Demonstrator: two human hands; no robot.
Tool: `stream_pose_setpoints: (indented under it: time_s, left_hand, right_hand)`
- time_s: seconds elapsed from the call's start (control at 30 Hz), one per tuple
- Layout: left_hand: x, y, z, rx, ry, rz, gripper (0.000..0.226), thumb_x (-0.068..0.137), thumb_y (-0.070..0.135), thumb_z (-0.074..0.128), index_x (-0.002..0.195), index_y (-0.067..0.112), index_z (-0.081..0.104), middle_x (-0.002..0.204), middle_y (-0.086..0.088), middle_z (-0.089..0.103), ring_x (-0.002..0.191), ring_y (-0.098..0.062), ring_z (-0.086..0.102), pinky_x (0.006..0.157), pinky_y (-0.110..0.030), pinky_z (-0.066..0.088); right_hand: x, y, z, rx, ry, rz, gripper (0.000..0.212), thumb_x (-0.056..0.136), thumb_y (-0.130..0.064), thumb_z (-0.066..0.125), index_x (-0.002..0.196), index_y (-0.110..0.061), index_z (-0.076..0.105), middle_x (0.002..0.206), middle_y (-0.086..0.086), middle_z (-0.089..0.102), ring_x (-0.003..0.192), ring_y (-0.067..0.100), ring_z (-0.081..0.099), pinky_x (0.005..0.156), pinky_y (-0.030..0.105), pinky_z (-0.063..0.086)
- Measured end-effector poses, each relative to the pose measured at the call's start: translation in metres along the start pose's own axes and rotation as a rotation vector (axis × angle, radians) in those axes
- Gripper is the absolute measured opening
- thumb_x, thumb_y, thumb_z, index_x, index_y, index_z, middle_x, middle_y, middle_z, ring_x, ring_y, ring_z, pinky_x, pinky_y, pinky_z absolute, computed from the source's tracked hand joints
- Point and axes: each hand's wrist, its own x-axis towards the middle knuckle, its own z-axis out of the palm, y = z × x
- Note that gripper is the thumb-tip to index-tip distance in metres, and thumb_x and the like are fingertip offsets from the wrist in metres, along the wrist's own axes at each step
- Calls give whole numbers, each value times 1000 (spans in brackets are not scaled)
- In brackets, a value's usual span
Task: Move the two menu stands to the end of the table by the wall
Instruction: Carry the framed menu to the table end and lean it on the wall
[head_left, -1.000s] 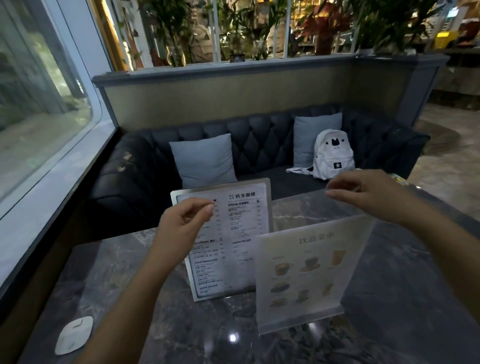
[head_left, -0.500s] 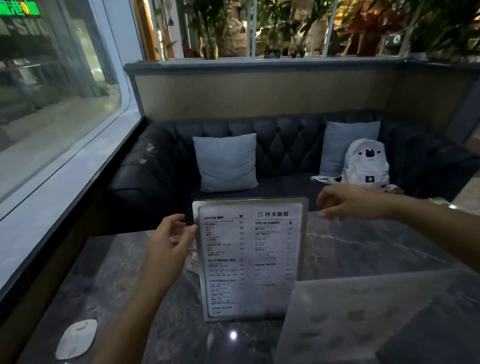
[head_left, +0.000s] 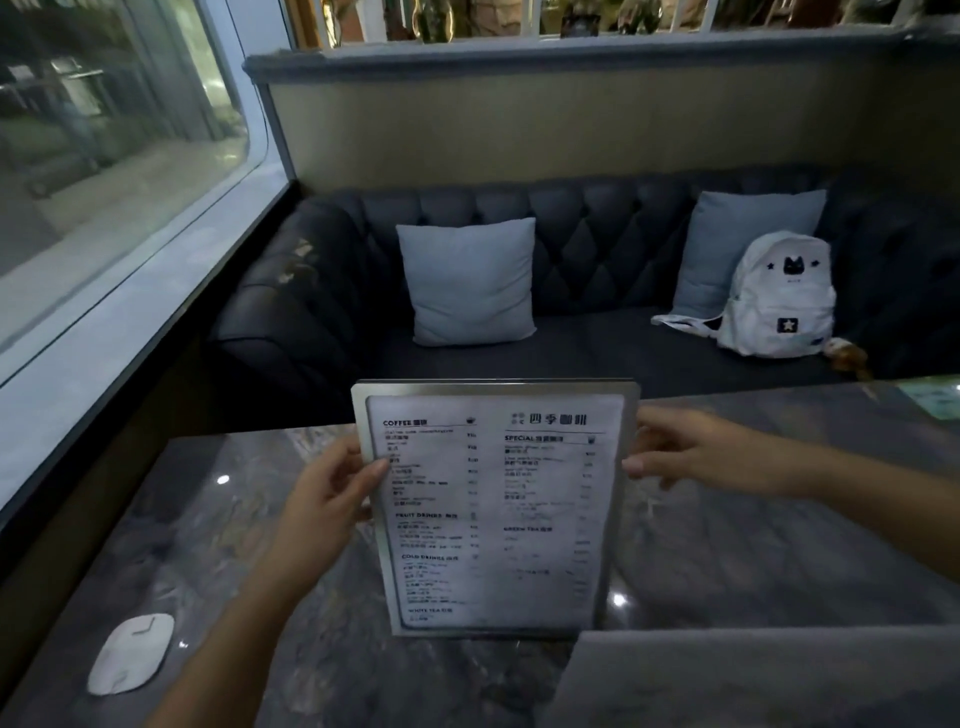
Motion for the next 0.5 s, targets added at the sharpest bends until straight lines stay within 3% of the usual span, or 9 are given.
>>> stream_pose_setpoints:
  time_s: [0.13, 0.27, 0.4, 0.5]
  left_hand:
    - [-2, -10, -3, 1, -16, -62, 16, 89, 9, 49, 102, 11, 58, 91, -7, 70, 79, -9, 69, 57, -17, 55]
    - [-3, -13, -3, -21, -20, -98, 15, 89, 8, 49, 97, 14, 60, 85, -5, 72, 81, -11, 70, 56, -21, 57]
    - [-4, -12, 0, -1, 15, -87, 12, 90, 5, 48, 94, 9, 58, 89, -8, 68, 76, -8, 69, 54, -20, 57]
    - [-5, -9, 3, -14, 21, -67, 12, 89, 3, 47, 95, 4, 57, 87, -9, 67, 71, -4, 69, 51, -15, 54]
  right_hand:
    - [2, -3, 5, 11, 21, -59, 26, 84, -20, 58, 110, -25, 57, 103, 8, 68, 87, 15, 65, 74, 33, 55]
    - [2, -6, 10, 39, 79, -76, 17, 85, -14, 57, 101, -17, 60, 90, 4, 69, 76, 9, 66, 67, 24, 54]
    - [3, -6, 13, 35, 149, -79, 15, 83, -10, 60, 95, -2, 60, 85, 10, 69, 73, 12, 64, 72, 40, 50]
    - [3, -8, 14, 32, 169, -64, 18, 82, -9, 60, 96, 2, 60, 88, 17, 69, 73, 13, 64, 71, 38, 51]
